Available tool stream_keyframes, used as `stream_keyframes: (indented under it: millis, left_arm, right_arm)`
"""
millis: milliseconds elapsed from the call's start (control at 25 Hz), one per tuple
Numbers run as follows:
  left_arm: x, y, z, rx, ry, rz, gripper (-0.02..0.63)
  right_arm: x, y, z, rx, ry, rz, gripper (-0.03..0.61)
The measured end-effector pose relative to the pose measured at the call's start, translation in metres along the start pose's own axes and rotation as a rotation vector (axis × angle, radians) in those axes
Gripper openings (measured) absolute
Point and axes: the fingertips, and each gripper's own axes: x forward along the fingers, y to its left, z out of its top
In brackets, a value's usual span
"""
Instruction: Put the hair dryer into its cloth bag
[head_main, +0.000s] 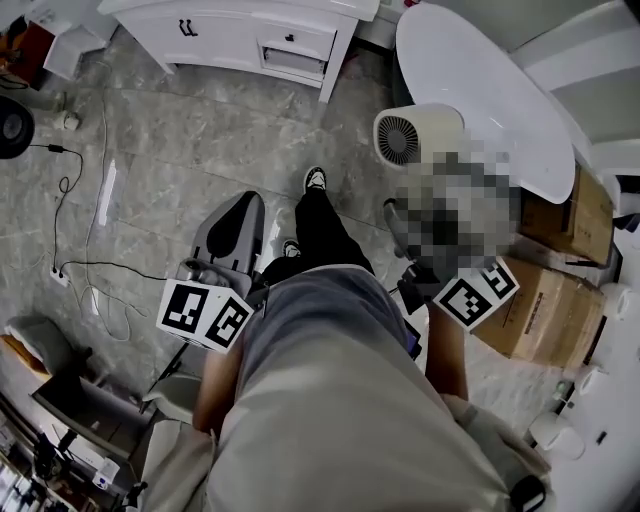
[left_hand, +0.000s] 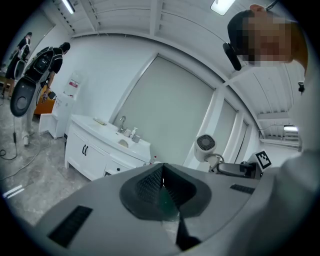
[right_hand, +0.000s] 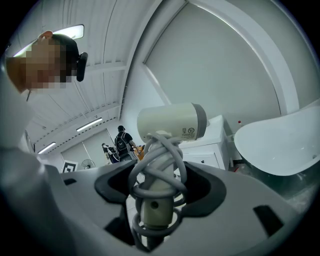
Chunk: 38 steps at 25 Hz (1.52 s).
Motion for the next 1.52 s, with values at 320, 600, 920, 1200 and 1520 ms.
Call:
stream_keyframes:
  millis: [320,600,920,1200,1520]
  left_arm:
    - [0.047,0.032,0.033,0.017,-0.006,0.031,0.008]
    - [0.103,0.058,0.059,0.026,-0.009,0.073,0.008]
    - [0.154,0.072,0.089,0.044,-0.022,0.100,0.008]
    - [0.201,0.084,0.104,0.105,-0.023,0.141,0.008]
    - [0.224,0.101,0.126,0.118,-0.035,0.151,0.008]
  right_arm:
    - [0.058,-0.023,0.035,0.005,0.008,0.056,0.282]
    - [0.114,-0.055,0.070,0.032,0.025,0.127,0.282]
    - [0.166,-0.080,0.103,0.016,0.052,0.191,0.282]
    - [0.197,-0.113,0.122,0.017,0.060,0.235,0.282]
    - [0.221,-0.122,0.136,0.000,0.079,0.251,0.282]
